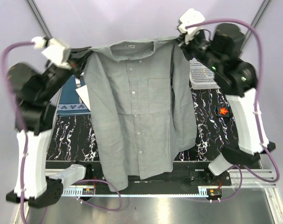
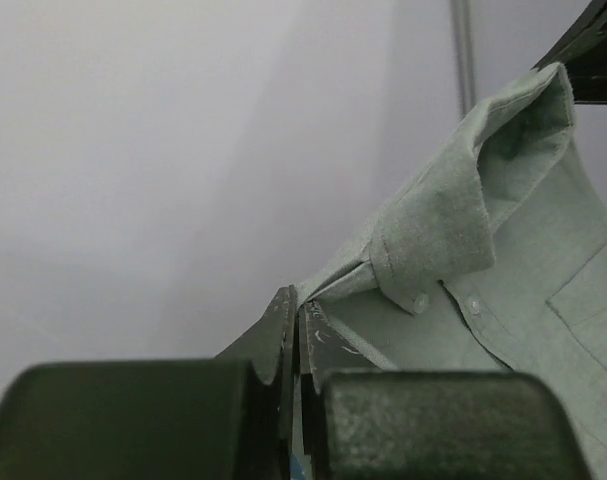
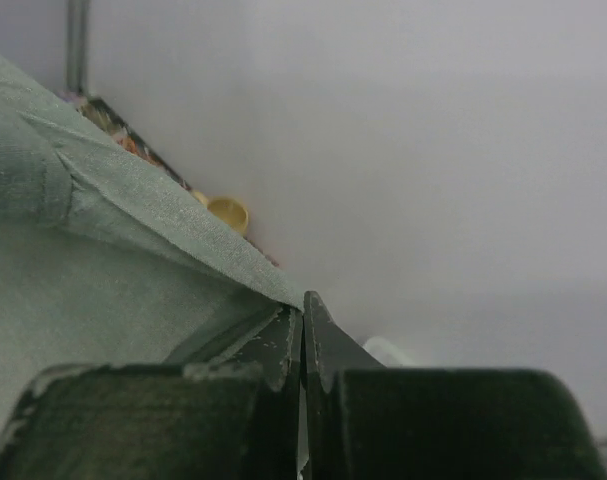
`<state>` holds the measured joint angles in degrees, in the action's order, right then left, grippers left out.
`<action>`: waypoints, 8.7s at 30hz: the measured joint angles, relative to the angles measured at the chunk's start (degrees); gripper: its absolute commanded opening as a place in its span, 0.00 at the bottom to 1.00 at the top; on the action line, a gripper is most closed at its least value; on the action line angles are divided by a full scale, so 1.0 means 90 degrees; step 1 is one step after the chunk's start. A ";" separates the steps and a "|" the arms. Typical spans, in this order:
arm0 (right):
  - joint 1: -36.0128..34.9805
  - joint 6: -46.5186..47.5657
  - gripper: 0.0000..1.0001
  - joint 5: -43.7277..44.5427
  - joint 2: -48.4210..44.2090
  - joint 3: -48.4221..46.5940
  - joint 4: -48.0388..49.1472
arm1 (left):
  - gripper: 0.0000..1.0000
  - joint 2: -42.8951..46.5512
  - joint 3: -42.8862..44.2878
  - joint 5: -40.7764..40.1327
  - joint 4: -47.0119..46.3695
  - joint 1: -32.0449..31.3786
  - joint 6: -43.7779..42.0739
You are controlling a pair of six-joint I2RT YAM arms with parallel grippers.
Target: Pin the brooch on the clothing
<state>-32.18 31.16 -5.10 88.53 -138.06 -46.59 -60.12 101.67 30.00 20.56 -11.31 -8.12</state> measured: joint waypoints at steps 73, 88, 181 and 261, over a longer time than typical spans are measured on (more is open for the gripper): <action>0.1831 -0.0425 0.78 -0.2169 0.1202 0.6431 -0.1778 | 0.17 0.0199 -0.8109 -0.0469 0.2514 -0.5792 -0.5469; 0.1831 -0.0423 0.76 -0.2137 0.1217 0.6421 -0.1717 | 0.00 0.0619 -0.4116 -0.1501 0.4974 -0.2062 -0.7444; 0.2154 -0.0279 0.79 -0.1358 0.1814 0.6419 -0.1753 | 0.00 -0.5299 -0.2858 -0.1508 0.3393 0.4692 -0.6883; 0.0508 0.1409 0.20 -0.2407 0.1469 0.5299 -0.3150 | 0.99 -0.1226 -0.4240 0.0202 0.3230 0.1666 -0.4894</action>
<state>-27.62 43.83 -26.76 101.75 -90.37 -74.94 -71.16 63.51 31.81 49.63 3.68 -52.16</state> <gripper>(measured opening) 0.044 0.987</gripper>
